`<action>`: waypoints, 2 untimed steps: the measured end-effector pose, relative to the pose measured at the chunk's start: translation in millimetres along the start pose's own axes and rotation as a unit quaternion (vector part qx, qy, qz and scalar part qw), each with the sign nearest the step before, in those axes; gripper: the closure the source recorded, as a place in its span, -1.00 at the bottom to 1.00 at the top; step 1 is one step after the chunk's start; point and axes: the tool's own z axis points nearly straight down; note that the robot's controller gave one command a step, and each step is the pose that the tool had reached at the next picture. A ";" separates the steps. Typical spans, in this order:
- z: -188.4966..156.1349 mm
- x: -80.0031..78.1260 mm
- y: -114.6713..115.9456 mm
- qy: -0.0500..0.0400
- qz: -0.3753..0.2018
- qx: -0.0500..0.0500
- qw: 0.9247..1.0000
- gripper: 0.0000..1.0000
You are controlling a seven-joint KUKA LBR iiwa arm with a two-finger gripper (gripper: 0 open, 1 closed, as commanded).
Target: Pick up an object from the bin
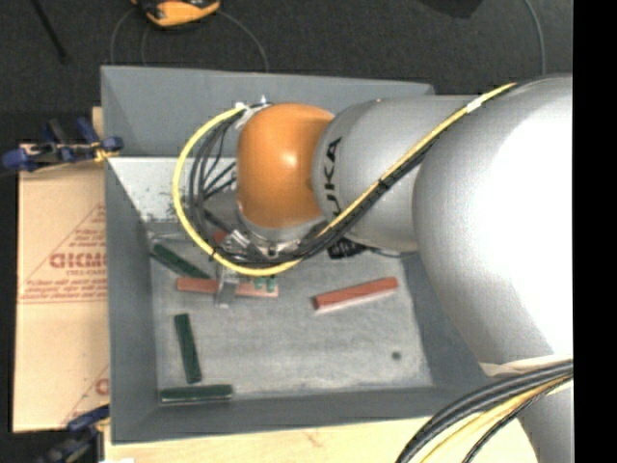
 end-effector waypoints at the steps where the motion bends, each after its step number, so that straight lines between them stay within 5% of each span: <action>1: -12.3 -0.1 -0.2 -0.001 0.000 0.000 1.000 1.00; 2: -22.7 -0.7 -0.1 -0.002 0.001 -0.001 1.000 1.00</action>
Offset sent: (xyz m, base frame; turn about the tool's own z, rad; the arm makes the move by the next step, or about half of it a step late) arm 0.0000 0.0000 0.0313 0.0000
